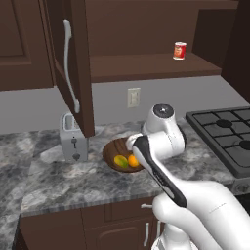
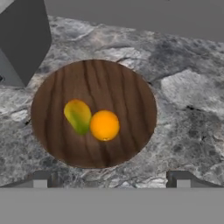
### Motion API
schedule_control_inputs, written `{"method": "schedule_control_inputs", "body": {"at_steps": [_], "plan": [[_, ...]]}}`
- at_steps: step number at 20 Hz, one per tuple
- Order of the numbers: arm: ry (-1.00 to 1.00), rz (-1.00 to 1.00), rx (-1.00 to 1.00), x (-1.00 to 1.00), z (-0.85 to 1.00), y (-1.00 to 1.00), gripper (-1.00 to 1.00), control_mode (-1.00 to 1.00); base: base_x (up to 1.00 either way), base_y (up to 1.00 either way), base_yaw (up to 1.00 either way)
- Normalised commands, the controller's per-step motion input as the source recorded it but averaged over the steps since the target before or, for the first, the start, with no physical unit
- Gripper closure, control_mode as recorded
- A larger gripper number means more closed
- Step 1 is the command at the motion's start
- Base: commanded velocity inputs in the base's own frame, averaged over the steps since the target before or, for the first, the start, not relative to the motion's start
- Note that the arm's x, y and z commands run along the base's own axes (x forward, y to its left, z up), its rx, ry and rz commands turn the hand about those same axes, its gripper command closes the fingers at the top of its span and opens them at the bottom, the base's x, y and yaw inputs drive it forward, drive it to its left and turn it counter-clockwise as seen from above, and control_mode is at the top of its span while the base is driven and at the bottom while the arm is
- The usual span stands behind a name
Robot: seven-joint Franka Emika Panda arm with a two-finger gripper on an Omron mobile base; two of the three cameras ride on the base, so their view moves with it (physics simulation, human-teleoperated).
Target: Open the cabinet. Pick the orange and mango from the cabinet and place them into the bowl. Then close the cabinet.
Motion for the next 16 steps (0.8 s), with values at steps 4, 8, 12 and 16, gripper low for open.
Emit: {"method": "schedule_control_inputs", "body": {"at_steps": [4,8,12,16], "plan": [[0.09,-0.10,0.00,-0.91,0.77,-0.45,-1.00,-1.00,0.00,0.00,0.00],[0.05,-0.14,0.00,-0.80,0.64,-0.29,-1.00,-1.00,0.00,0.00,0.00],[0.00,-0.15,0.00,-0.76,0.67,-0.18,-1.00,-1.00,0.00,0.00,0.00],[0.00,-0.14,0.01,-0.77,0.76,-0.34,-1.00,-1.00,0.00,0.00,0.00]]}}
